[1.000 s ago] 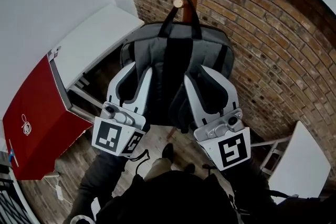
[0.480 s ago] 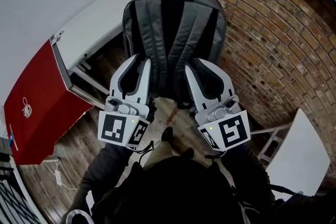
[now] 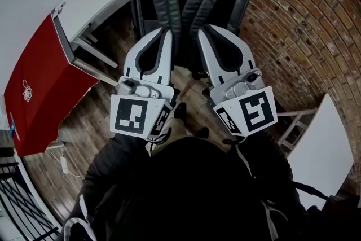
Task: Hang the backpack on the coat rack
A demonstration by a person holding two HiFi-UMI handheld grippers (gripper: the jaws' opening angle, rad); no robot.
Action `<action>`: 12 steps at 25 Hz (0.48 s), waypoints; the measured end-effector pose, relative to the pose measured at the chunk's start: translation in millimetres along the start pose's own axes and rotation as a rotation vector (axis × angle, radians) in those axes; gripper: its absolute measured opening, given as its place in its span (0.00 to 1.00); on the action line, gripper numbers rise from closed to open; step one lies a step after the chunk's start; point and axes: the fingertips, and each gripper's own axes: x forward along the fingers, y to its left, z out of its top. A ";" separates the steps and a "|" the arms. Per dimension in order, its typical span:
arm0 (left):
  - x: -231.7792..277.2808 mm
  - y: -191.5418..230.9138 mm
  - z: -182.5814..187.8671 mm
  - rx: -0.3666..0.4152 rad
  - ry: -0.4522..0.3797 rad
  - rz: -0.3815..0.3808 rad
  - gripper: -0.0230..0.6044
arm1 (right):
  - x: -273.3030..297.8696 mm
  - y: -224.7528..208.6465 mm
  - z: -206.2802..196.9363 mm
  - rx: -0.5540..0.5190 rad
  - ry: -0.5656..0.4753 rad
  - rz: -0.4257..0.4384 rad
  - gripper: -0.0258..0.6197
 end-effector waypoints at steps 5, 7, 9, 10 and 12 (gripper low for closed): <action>-4.1 -10.9 6.0 0.023 0.003 -0.015 0.05 | -4.9 3.8 2.5 -0.010 -0.001 -0.003 0.07; -5.0 -14.0 7.0 0.025 0.003 -0.021 0.05 | -5.9 5.6 1.0 -0.017 0.007 -0.004 0.05; -5.8 -16.6 7.7 0.025 0.002 -0.025 0.05 | -6.6 6.6 0.7 -0.015 0.009 -0.003 0.05; -6.2 -17.5 7.7 0.025 0.004 -0.026 0.05 | -7.0 6.8 1.1 -0.012 0.007 -0.004 0.05; -7.0 -18.5 7.9 0.022 0.005 -0.028 0.05 | -8.0 7.2 2.0 -0.010 0.007 -0.005 0.05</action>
